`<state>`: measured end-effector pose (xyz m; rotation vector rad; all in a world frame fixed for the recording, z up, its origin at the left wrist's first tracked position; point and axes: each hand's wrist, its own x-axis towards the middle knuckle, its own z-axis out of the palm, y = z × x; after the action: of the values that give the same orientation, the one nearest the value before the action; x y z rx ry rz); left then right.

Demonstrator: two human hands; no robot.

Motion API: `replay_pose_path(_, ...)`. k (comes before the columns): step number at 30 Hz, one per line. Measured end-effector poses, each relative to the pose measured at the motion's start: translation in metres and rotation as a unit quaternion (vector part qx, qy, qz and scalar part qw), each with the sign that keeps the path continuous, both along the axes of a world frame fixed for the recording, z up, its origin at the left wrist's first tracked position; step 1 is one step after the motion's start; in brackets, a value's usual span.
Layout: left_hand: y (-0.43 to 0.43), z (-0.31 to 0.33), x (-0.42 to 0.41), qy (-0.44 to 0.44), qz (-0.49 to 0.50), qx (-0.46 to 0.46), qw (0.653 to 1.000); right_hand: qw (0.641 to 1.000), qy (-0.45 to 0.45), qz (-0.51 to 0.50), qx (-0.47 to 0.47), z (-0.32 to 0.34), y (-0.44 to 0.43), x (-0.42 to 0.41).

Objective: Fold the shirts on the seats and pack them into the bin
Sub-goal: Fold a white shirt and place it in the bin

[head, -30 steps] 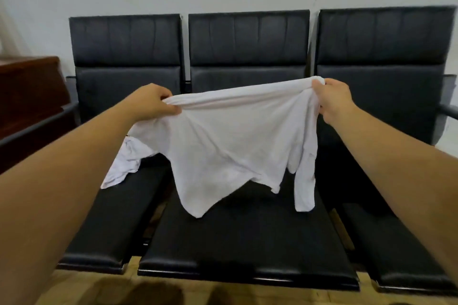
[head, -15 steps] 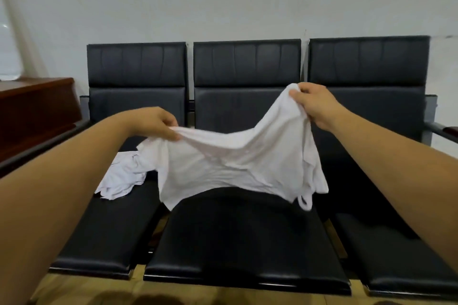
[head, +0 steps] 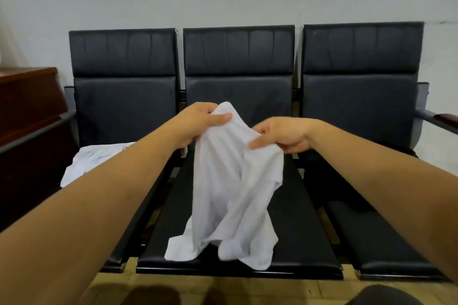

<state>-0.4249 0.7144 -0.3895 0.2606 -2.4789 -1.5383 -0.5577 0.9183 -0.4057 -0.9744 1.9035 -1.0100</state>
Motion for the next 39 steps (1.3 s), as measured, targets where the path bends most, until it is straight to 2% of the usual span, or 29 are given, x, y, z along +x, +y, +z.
replay_pose_path(3,-0.010,-0.007,0.005,-0.015,0.032,0.041,0.999,0.986,0.037,0.052,0.157,-0.016,0.011,-0.012)
replay_pose_path(7,-0.021,-0.036,0.021,-0.068,0.064,0.081,0.992,0.938,0.079,0.083,0.326,-0.017,0.009,-0.032)
replay_pose_path(10,-0.027,-0.078,0.030,-0.107,0.093,0.128,0.982,0.891,0.185,0.073,0.409,-0.014,-0.014,-0.047)
replay_pose_path(11,-0.028,-0.094,0.033,-0.120,0.106,0.139,0.977,0.881,0.252,0.056,0.397,-0.015,-0.025,-0.050)
replay_pose_path(13,-0.033,-0.126,0.037,-0.143,0.142,0.174,0.964,0.870,0.397,0.009,0.293,-0.026,-0.050,-0.053)
replay_pose_path(14,-0.036,-0.142,0.039,-0.157,0.165,0.200,0.953,0.865,0.441,-0.027,0.238,-0.037,-0.062,-0.053)
replay_pose_path(16,-0.041,-0.169,0.043,-0.175,0.203,0.240,0.933,0.858,0.464,-0.098,0.198,-0.069,-0.079,-0.047)
replay_pose_path(18,-0.046,-0.192,0.042,-0.185,0.226,0.244,0.925,0.877,0.407,-0.147,0.209,-0.109,-0.086,-0.039)
replay_pose_path(20,-0.054,-0.204,0.040,-0.181,0.238,0.246,0.922,0.896,0.314,-0.150,0.274,-0.143,-0.080,-0.025)
replay_pose_path(22,-0.064,-0.211,0.037,-0.163,0.253,0.253,0.919,0.893,0.238,-0.134,0.358,-0.163,-0.065,-0.010)
replay_pose_path(24,-0.073,-0.215,0.033,-0.152,0.268,0.254,0.917,0.893,0.203,-0.152,0.373,-0.179,-0.049,-0.004)
replay_pose_path(27,-0.077,-0.219,0.031,-0.150,0.265,0.255,0.918,0.926,0.106,-0.191,0.307,-0.193,-0.040,0.001)
replay_pose_path(29,-0.076,-0.218,0.033,-0.154,0.263,0.262,0.916,0.946,0.041,-0.179,0.267,-0.204,-0.040,0.009)
replay_pose_path(32,-0.075,-0.213,0.035,-0.146,0.256,0.283,0.913,0.958,0.070,-0.145,0.237,-0.221,-0.039,0.014)
replay_pose_path(34,-0.070,-0.208,0.036,-0.134,0.248,0.299,0.912,0.970,0.012,-0.181,0.163,-0.225,-0.035,0.009)
replay_pose_path(36,-0.069,-0.203,0.039,-0.112,0.245,0.313,0.911,0.965,-0.074,-0.247,0.056,-0.218,-0.029,0.004)
replay_pose_path(39,-0.075,-0.198,0.048,-0.075,0.270,0.327,0.903,0.917,-0.187,-0.342,-0.086,-0.204,-0.019,-0.003)
